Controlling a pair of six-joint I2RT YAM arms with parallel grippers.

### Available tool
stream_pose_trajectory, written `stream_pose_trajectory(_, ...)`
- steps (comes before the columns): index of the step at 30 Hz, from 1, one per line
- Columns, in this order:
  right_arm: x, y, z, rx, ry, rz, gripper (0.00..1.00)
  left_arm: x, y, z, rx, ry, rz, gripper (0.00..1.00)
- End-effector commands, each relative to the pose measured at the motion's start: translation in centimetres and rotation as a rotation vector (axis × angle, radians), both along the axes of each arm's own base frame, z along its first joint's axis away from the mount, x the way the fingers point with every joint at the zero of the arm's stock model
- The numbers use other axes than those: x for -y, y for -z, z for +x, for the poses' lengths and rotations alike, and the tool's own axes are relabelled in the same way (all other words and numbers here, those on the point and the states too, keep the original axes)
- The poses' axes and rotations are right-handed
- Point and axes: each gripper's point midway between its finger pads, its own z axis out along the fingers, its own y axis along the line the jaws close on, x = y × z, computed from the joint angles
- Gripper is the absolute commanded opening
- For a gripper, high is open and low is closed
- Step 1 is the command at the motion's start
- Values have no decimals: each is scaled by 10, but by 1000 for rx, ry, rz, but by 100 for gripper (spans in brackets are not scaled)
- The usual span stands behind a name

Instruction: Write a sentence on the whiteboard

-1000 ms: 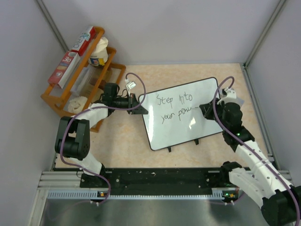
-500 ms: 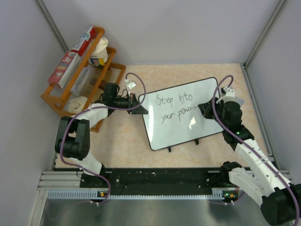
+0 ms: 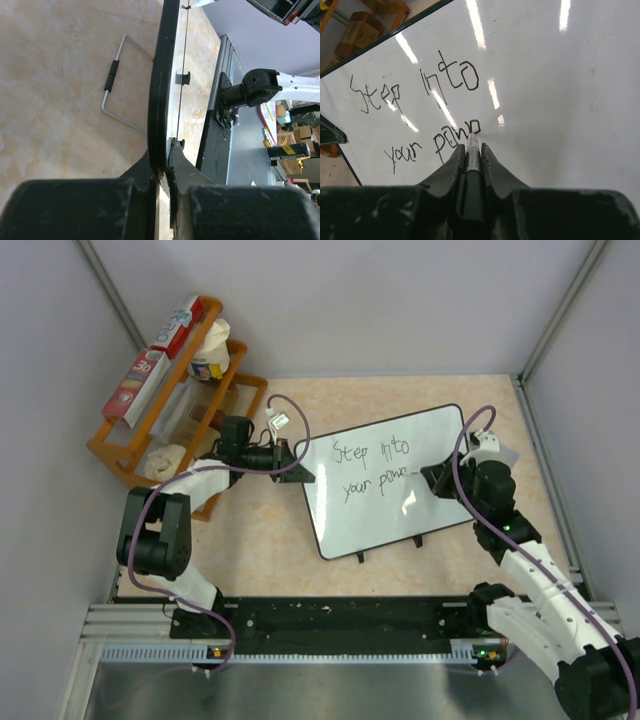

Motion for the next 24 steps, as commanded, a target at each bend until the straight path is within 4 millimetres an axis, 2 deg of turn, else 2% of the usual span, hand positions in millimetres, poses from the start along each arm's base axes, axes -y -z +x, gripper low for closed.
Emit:
stream_pose_trajectory(1,7,11,-4,-28,19,-12,0,0,49,5,146,1,162,0)
stream_pose_trajectory(15,17,5,-5,-10,66,-39,0,0,49,5,146,1,162,0)
stream_pose_trajectory(24,21,-10,-2,24,91,-31,0,-1,49,5,148,0,163,0)
